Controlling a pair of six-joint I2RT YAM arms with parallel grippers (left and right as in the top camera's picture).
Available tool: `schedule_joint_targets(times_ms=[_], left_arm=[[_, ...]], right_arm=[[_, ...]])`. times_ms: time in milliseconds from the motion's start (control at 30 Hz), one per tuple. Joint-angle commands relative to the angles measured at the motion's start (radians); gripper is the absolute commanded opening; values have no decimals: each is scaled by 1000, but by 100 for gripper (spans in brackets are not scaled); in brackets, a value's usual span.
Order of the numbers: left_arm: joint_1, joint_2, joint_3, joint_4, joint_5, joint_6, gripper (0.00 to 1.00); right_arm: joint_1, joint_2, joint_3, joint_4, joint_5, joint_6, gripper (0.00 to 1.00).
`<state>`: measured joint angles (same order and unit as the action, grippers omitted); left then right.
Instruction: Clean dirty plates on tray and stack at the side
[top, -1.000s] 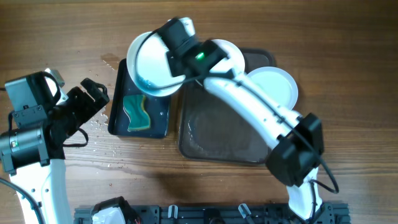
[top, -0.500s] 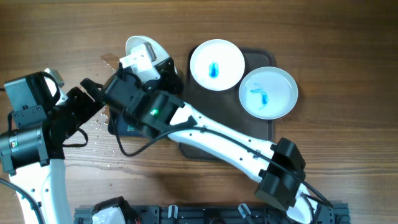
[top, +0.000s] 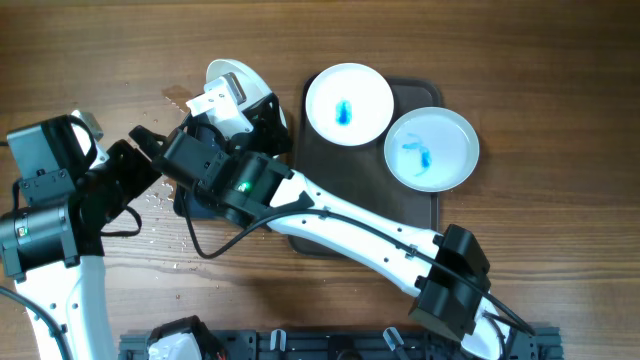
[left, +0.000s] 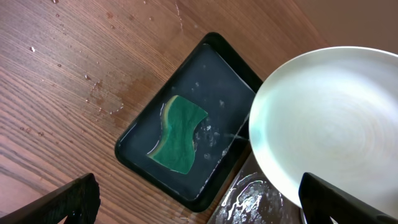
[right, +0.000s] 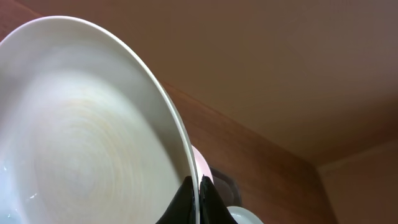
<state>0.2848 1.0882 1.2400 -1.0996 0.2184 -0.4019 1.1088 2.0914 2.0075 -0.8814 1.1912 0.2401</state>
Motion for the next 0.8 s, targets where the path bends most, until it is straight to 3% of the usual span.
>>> schedule_joint_targets(times_ms=[0,233,433,467,533,567,600,667,700,733,767], left_arm=[[6,0,18,2,17,6,100],[6,0,18,2,17,6,100],[6,0,18,2,17,6,100],[6,0,18,2,17,6,100],[6,0,18,2,17,6,100],[6,0,18,2,17,6,100],[6,0,18,2,17,6,100],[6,0,18,2,17,6,100],[6,0,18,2,17,6,100],[6,0,18,2,17,6,100],[6,0,18,2,17,6,100]], right_arm=[[11,-25,31,2,33,-5,4],[-57,-25,31,22,-37,5,4],[-138,-31,31,33,-306,-70,4],[-142,-31,31,32,-174,3,4],[-139,-32,31,36,-292,-74,4],[-138,-32,31,34,-249,-92,4],[-141,-32,29,23,-164,-11,4],[-134,-35,29,20,-267,-71,4],[-131,-35,29,1,-207,-50,4],[-131,-35,29,-37,-184,64,4],[-129,-36,29,-54,-279,110,4]])
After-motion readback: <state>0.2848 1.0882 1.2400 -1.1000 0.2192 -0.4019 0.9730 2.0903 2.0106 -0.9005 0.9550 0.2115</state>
